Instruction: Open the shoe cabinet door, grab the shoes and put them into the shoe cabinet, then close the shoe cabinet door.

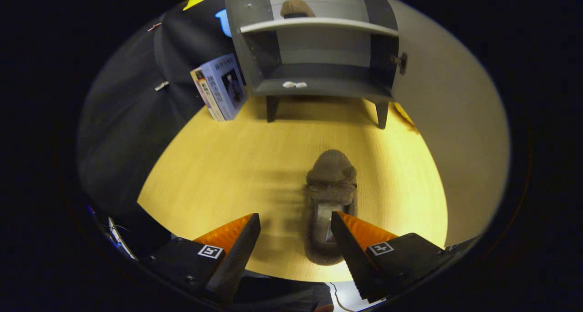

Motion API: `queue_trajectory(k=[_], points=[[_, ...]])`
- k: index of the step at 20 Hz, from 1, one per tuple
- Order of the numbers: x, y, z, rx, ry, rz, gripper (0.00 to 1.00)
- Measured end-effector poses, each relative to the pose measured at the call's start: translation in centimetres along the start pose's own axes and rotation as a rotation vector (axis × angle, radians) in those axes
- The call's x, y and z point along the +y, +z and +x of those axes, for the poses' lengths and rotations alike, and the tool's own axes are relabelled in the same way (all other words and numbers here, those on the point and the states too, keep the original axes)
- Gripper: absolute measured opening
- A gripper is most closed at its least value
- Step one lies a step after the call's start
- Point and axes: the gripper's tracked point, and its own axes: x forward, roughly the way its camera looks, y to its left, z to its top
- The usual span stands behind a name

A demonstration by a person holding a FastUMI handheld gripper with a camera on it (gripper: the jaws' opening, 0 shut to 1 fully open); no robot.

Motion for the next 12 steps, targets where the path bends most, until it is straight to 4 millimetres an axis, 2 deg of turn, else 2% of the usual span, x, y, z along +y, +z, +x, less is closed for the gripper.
queue_trajectory(k=[2,4,6,8,9,11,12], points=[[-0.5,-1.0,2.6,0.031,-0.021,0.047,0.99],[-1.3,-0.5,4.9,0.010,-0.057,0.100,0.96],[-1.9,0.6,6.7,-0.022,-0.083,0.142,0.72],[-2.9,1.5,7.9,-0.047,-0.128,0.154,0.65],[-3.6,1.7,8.4,-0.061,-0.158,0.156,0.59],[-3.2,2.7,8.9,-0.094,-0.141,0.175,0.29],[-3.3,2.7,9.0,-0.099,-0.145,0.174,0.19]])
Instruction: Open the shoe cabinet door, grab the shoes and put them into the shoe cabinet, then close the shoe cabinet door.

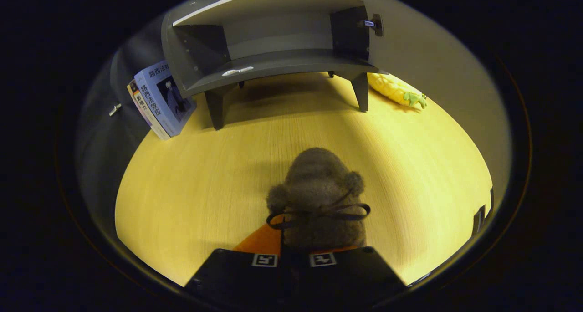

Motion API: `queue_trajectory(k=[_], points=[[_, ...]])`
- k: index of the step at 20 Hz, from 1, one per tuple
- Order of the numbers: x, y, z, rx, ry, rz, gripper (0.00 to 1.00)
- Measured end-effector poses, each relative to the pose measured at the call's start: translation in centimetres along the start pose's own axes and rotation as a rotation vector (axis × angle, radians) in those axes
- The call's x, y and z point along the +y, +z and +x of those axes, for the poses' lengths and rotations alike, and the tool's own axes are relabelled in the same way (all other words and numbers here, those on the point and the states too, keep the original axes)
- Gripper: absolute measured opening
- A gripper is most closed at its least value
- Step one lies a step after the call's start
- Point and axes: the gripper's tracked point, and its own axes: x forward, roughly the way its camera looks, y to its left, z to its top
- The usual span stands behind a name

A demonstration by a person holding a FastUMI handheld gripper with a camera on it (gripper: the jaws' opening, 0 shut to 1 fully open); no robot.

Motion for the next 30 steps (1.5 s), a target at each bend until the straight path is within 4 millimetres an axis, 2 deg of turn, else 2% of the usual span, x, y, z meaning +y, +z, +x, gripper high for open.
queue_trajectory(k=[1,4,9,12,16,19,22,24,27,30], points=[[0.0,0.2,-0.2,-0.006,-0.001,-0.006,0.08],[0.3,1.1,-2.0,-0.018,0.021,-0.012,0.08],[0.9,5.9,-8.3,-0.113,0.044,0.014,0.08],[1.1,9.6,-12.9,-0.160,0.047,0.007,0.08],[3.2,16.5,-19.7,-0.254,0.098,0.017,0.08],[4.6,22.3,-23.0,-0.334,0.113,-0.034,0.08],[6.2,27.7,-24.8,-0.370,0.145,-0.064,0.08],[7.3,31.2,-24.9,-0.392,0.176,-0.060,0.08],[7.7,36.5,-23.5,-0.412,0.170,-0.059,0.08],[7.5,41.3,-20.4,-0.395,0.159,-0.041,0.08]])
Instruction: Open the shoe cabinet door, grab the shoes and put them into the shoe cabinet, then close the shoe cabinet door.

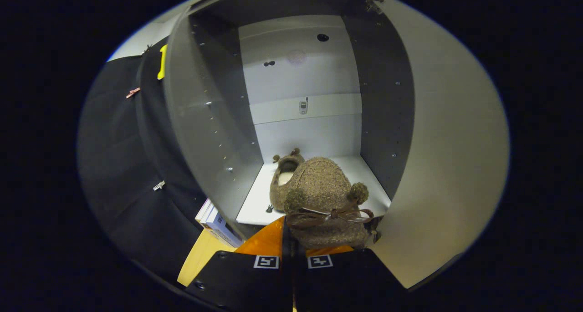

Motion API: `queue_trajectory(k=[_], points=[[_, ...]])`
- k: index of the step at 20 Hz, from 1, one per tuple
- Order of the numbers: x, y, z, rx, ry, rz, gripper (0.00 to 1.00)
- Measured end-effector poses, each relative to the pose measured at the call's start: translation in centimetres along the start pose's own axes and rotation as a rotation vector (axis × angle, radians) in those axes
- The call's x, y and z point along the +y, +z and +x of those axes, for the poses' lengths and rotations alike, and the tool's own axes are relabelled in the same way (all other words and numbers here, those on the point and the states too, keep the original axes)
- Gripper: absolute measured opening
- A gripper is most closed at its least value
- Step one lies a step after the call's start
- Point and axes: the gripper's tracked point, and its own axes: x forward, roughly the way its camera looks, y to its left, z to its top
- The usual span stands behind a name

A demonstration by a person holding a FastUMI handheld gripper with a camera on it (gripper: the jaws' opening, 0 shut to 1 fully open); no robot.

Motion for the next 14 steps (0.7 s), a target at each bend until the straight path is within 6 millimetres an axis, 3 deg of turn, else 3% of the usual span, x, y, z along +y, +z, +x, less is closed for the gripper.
queue_trajectory(k=[4,9,14], points=[[-2.0,2.3,5.9,0.037,-0.054,-0.005,0.08],[-2.8,5.1,13.5,0.032,-0.100,-0.056,0.08],[-4.3,2.7,19.2,0.113,-0.140,-0.067,0.08]])
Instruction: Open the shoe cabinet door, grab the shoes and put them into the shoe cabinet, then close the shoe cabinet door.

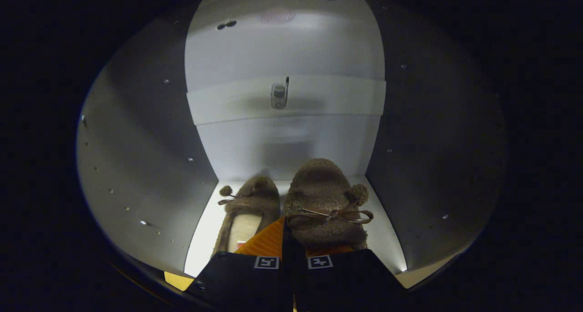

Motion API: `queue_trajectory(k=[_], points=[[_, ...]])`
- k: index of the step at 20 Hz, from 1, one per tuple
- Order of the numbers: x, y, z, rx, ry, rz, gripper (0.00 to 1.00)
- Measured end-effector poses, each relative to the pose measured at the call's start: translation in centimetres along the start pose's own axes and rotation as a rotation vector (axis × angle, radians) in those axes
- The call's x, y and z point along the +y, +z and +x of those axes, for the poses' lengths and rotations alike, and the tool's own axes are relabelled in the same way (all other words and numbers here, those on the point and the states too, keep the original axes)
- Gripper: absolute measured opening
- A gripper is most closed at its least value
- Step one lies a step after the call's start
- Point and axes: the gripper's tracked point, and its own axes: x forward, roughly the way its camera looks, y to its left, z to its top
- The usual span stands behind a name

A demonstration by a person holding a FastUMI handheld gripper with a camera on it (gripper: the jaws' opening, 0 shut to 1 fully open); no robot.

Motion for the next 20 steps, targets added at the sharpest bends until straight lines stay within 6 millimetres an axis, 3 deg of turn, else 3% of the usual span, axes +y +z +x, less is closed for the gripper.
queue_trajectory(k=[7,11,13,15,18,20], points=[[-0.2,-1.8,3.9,0.057,-0.026,-0.003,0.08],[-0.1,-1.9,4.4,0.070,-0.028,0.028,0.10],[0.1,-2.1,3.8,0.092,-0.011,0.055,0.12],[-0.6,-1.6,3.2,0.075,-0.017,0.066,0.36],[-0.1,-1.1,1.1,0.089,0.025,0.139,0.75],[0.3,-0.7,-0.5,0.109,0.067,0.194,0.85]])
